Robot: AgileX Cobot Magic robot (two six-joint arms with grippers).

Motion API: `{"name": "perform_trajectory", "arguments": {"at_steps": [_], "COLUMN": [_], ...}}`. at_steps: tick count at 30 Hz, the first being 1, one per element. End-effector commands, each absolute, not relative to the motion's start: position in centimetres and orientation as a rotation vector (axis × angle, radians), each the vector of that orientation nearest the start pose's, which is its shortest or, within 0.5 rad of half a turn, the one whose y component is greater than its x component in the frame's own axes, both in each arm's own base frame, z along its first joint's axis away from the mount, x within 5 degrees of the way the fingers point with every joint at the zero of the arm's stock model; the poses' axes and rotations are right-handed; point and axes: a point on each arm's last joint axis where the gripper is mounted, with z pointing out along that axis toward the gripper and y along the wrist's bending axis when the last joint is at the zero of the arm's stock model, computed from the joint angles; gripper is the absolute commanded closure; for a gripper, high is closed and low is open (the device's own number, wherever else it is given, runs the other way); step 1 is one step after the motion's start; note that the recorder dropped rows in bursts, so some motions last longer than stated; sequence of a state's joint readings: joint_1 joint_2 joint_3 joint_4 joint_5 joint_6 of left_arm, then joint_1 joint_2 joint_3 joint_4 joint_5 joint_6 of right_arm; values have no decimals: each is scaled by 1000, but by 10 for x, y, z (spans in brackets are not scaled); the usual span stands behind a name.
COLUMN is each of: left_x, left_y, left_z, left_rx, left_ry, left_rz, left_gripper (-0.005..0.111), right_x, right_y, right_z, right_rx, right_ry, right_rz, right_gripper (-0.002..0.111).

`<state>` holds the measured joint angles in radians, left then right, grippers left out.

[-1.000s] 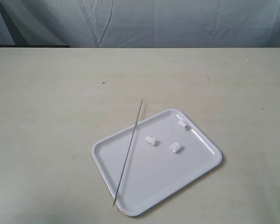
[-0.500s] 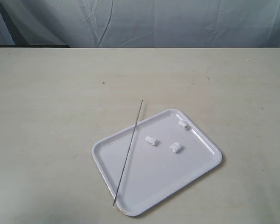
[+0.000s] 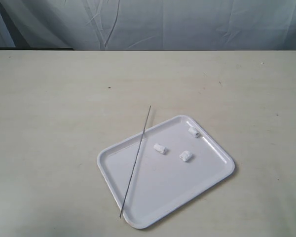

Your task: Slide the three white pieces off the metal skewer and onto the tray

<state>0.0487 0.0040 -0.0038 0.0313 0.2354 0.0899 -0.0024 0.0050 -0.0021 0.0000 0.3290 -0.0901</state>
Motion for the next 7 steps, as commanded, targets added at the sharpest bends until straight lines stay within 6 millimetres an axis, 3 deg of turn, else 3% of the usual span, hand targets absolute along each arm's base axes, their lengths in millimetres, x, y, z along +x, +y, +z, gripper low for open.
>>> {"name": "perform_trajectory", "arguments": {"at_steps": [1, 7], "left_x": [55, 55], "left_y": [3, 3], "left_z": [192, 192], "left_rx": [54, 54], "left_ry": [1715, 1715], "left_rz": [131, 131], "left_gripper": [72, 72], "right_x": [54, 54], "right_y": [0, 0], "right_z": [184, 184], "right_rx": [-91, -87], "right_ry": [1804, 1804], "right_rz": [-77, -73], "right_gripper": [80, 80]}}
